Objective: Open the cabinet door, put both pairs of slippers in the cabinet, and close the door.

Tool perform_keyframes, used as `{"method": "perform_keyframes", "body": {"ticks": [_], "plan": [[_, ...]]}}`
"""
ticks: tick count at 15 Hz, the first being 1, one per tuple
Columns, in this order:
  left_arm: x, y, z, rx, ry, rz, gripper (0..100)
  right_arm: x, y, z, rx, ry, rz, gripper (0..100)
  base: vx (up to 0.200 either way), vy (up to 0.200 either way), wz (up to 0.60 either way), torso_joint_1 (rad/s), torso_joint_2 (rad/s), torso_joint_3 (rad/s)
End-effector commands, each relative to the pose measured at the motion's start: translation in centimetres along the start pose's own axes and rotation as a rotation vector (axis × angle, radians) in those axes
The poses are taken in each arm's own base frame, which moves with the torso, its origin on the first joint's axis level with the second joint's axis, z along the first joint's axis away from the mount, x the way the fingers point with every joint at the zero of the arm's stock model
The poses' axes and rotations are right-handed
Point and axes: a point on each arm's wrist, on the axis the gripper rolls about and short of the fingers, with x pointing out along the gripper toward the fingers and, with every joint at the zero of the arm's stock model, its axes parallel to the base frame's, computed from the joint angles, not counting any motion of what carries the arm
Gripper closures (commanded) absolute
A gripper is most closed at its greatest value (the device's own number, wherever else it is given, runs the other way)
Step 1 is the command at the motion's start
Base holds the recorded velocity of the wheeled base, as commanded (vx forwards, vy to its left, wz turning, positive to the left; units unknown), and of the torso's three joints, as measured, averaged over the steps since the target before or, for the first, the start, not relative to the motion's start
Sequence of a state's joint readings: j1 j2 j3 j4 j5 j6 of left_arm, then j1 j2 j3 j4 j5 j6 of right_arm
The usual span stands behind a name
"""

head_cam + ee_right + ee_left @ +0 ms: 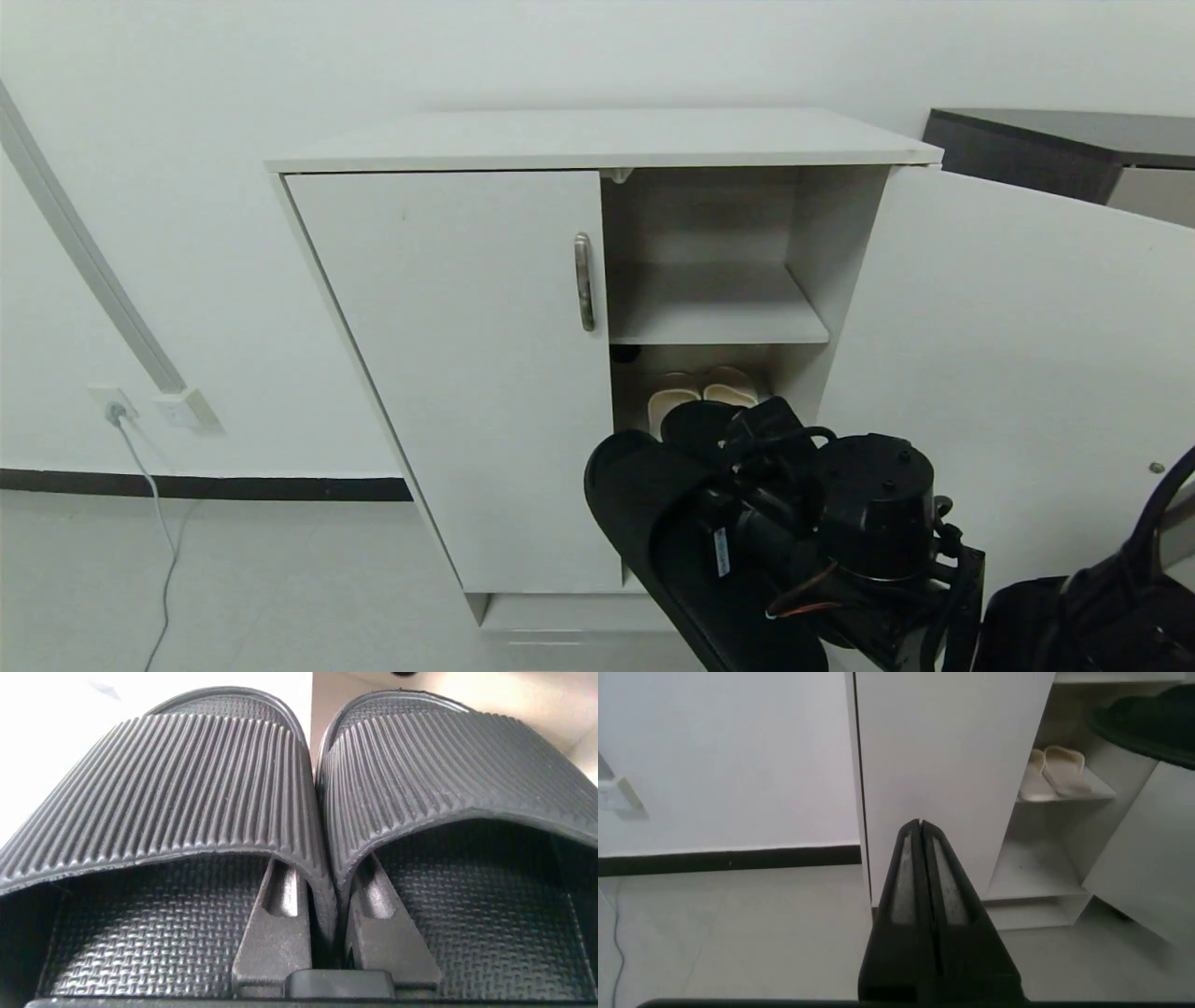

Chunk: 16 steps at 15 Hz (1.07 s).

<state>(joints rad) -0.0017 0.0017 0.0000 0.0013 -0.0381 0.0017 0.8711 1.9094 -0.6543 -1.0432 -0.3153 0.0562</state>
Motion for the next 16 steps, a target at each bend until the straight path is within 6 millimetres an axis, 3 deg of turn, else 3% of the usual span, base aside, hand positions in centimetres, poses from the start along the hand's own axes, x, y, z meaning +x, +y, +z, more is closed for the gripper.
{"method": "perform_keyframes", "body": {"ticks": [1, 4, 12, 16], "plan": [[0.0, 0.0, 0.0, 0.000, -0.001, 0.000, 100, 0.1, 0.0, -0.3, -0.011, 0.008, -0.001, 100, 0.000, 0.000, 0.00, -0.027, 0.44, 0.422], [0.0, 0.0, 0.0, 0.000, -0.001, 0.000, 100, 0.1, 0.0, -0.6, -0.026, 0.019, 0.000, 100, 0.000, 0.000, 0.00, 0.001, 0.24, 0.233], [0.0, 0.0, 0.0, 0.000, 0.000, 0.000, 100, 0.3, 0.2, -1.3, -0.048, 0.040, 0.007, 100, 0.000, 0.000, -0.07, 0.001, 0.01, 0.008], [0.0, 0.0, 0.0, 0.001, 0.000, 0.000, 100, 2.4, 0.7, -1.0, -0.046, -0.044, -0.055, 100, 0.000, 0.000, 0.00, 0.000, 0.00, 0.000]]}}
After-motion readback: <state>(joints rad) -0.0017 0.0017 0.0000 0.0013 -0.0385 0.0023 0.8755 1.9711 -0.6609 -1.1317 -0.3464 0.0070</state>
